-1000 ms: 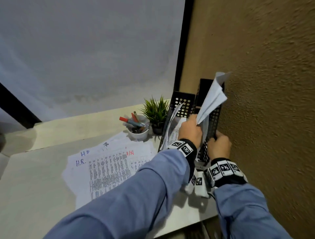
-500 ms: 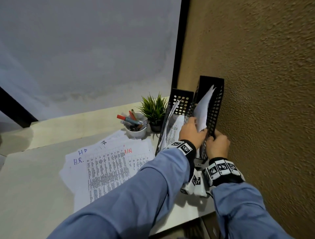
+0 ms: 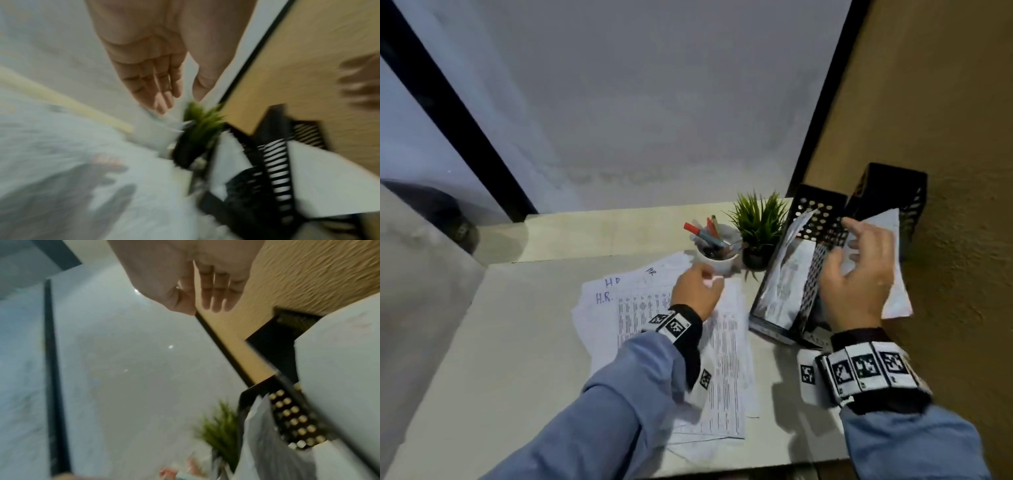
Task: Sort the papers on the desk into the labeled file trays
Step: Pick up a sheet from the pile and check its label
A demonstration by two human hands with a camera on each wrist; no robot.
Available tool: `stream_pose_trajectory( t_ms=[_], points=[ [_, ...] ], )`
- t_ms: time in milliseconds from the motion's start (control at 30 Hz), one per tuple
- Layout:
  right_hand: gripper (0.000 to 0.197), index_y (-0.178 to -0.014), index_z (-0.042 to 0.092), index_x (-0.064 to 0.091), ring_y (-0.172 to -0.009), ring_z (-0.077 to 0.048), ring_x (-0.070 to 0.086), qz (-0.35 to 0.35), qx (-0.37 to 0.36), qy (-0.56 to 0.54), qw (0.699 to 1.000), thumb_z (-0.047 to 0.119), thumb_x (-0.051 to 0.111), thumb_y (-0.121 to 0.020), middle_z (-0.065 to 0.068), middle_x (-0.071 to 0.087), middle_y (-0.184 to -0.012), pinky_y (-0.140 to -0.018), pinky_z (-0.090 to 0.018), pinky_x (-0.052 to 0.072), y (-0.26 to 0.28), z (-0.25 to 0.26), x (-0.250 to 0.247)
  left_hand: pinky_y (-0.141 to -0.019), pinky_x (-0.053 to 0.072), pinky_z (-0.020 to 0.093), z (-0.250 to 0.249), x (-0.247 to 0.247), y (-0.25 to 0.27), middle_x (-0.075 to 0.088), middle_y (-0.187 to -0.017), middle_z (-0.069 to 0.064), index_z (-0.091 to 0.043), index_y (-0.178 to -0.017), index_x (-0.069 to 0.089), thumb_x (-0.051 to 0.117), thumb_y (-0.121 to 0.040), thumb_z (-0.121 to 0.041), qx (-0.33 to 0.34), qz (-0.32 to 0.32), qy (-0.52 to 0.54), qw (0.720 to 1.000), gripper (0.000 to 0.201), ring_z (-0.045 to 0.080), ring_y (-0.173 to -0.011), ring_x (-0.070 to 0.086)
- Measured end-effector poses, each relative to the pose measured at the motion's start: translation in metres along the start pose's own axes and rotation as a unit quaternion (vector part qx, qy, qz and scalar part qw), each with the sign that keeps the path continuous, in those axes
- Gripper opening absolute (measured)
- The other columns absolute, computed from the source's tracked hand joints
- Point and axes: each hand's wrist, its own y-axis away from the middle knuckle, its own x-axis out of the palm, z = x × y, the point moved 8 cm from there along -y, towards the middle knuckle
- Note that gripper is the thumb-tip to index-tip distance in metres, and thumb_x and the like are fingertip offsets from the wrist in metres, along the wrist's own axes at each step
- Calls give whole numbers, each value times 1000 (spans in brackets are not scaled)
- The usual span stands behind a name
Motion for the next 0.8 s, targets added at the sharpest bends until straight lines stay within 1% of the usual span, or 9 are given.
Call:
stream_pose_trajectory(
  t_ms=[133, 267, 333, 400, 467, 567, 667, 733, 800],
  points=[
    [22, -101, 5, 66, -85, -17, 56, 247, 75, -48, 965, -1, 50, -86, -9, 63, -99, -78, -27, 46, 62, 13, 95, -97, 42, 38, 130, -31, 11, 50, -132, 14, -5, -126, 46, 58, -87, -32, -201, 2, -157, 967, 49, 31, -118, 50],
    [24, -108, 10, 65, -98, -22, 61, 477, 260, -4, 840, 6, 56, -86, -8, 66, -108, -89, -29, 48, 167, -32, 168, -96, 42, 46, 194, -63, 48, 38, -134, 14, -7, -130, 33, 66, -75, -49, -330, -72, -191, 922, 76, 34, -123, 39],
    [14, -79, 21, 55, -74, -12, 52, 512, 295, 18, 806, 8, 58, -85, 3, 52, -80, -64, -20, 42, 197, -39, 178, -98, 41, 48, 215, -72, 59, 38, -135, 17, -4, -133, 28, 73, -72, -46, -367, -95, -133, 916, 86, 37, -123, 41],
    [38, -67, 28, 30, -57, -5, 31, 516, 321, 20, 794, 8, 58, -84, 10, 28, -69, -47, -15, 25, 213, -45, 186, -97, 44, 47, 227, -80, 64, 44, -132, 21, -1, -131, 31, 77, -73, -35, -368, -115, -74, 920, 82, 39, -118, 49],
    [28, -80, 29, 41, -57, -7, 38, 511, 357, -6, 782, 10, 61, -84, 6, 39, -78, -41, -14, 29, 221, -43, 190, -90, 47, 42, 231, -90, 64, 54, -123, 22, -1, -123, 40, 75, -76, -21, -334, -136, -47, 932, 62, 39, -108, 57],
    [45, -124, 12, 53, -95, -22, 57, 498, 371, 0, 784, 9, 67, -82, -9, 56, -121, -74, -21, 49, 223, -41, 197, -82, 48, 37, 229, -102, 66, 62, -111, 21, -3, -114, 52, 68, -80, -14, -277, -157, -33, 947, 39, 37, -98, 61],
    [37, -113, 4, 60, -103, -28, 60, 489, 362, 36, 793, 2, 70, -78, -14, 62, -116, -91, -32, 48, 227, -48, 206, -72, 48, 29, 223, -107, 70, 67, -102, 19, -5, -110, 59, 56, -88, -9, -227, -162, -44, 959, 23, 30, -84, 62],
    [20, -97, 1, 64, -91, -30, 62, 498, 358, 43, 788, -2, 65, -77, -16, 65, -97, -81, -34, 52, 228, -48, 206, -76, 53, 30, 218, -110, 74, 70, -99, 16, -8, -104, 66, 47, -92, -7, -189, -180, -49, 964, 23, 28, -82, 63],
    [12, -72, 3, 56, -75, -28, 57, 504, 349, 36, 790, -9, 58, -75, -12, 57, -72, -60, -26, 43, 223, -46, 205, -96, 47, 32, 215, -112, 80, 66, -118, 9, -10, -105, 70, 46, -92, -3, -146, -219, -10, 965, 28, 29, -106, 62]
  ],
)
